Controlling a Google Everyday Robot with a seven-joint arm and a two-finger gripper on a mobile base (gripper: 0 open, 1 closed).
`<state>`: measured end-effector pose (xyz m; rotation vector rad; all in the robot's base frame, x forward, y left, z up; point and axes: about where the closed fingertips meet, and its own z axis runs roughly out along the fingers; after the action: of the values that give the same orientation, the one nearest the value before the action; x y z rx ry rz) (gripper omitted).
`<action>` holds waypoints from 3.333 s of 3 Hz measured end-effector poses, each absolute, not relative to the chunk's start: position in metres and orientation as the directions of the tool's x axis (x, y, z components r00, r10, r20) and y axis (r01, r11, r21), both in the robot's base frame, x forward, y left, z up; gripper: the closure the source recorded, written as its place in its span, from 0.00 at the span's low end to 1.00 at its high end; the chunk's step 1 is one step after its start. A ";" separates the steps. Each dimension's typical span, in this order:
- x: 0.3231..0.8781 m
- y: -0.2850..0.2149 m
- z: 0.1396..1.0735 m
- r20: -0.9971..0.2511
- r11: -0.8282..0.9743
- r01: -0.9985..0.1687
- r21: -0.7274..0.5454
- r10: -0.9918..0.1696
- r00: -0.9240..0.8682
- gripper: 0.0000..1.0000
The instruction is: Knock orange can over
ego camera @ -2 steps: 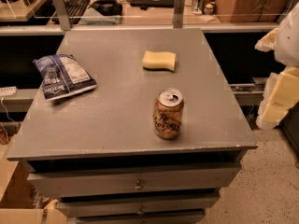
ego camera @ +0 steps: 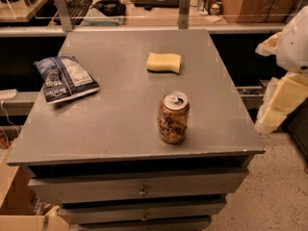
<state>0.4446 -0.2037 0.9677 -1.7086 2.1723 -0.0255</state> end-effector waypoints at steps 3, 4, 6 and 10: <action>0.477 -0.137 0.894 -0.656 0.171 -0.963 -0.206 -0.755 0.007 0.00; 0.484 -0.109 0.881 -0.736 0.130 -0.970 -0.205 -0.674 0.065 0.00; 0.499 -0.045 0.877 -0.853 0.078 -0.977 -0.197 -0.506 0.131 0.00; 0.545 0.046 0.928 -0.910 0.090 -0.981 -0.174 -0.396 0.125 0.00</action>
Offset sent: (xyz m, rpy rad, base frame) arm 0.0346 0.0742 -0.0774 0.4720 -0.0798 0.2362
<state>0.5449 0.0460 0.9276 -1.4641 1.4270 0.7875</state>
